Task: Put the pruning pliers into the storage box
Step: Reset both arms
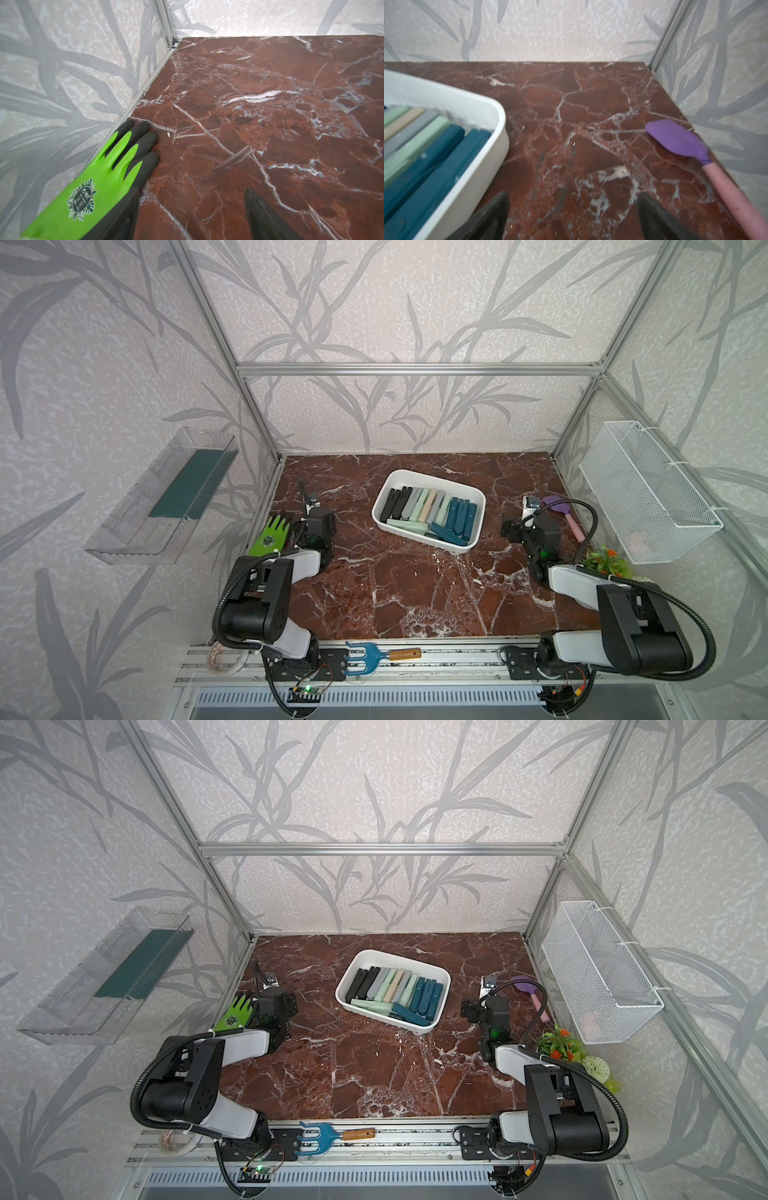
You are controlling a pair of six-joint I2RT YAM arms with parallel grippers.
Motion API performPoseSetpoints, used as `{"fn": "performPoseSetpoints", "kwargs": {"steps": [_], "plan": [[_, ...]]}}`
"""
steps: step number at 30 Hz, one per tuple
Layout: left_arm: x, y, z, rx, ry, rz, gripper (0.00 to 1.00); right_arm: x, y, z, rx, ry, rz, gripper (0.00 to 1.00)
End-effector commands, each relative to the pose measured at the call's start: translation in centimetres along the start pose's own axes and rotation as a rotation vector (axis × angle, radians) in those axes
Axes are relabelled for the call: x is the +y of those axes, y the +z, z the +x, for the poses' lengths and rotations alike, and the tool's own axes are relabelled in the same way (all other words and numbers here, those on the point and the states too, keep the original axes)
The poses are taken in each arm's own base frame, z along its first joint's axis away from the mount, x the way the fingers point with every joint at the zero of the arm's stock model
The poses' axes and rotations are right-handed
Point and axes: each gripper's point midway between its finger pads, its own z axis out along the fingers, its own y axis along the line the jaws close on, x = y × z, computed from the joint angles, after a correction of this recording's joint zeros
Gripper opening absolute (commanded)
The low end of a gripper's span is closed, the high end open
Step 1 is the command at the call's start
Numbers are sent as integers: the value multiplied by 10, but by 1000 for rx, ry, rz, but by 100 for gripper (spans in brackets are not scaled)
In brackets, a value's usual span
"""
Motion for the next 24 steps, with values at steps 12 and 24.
{"fn": "performPoseSetpoints", "kwargs": {"steps": [12,24], "plan": [[-8,-3,-1,-85,-63,180,99,16,21,-3,-111,-38,-53,99],[-8,-4,-2,-94,-65,180,99,8,19,-2,-110,-26,8,99]]}}
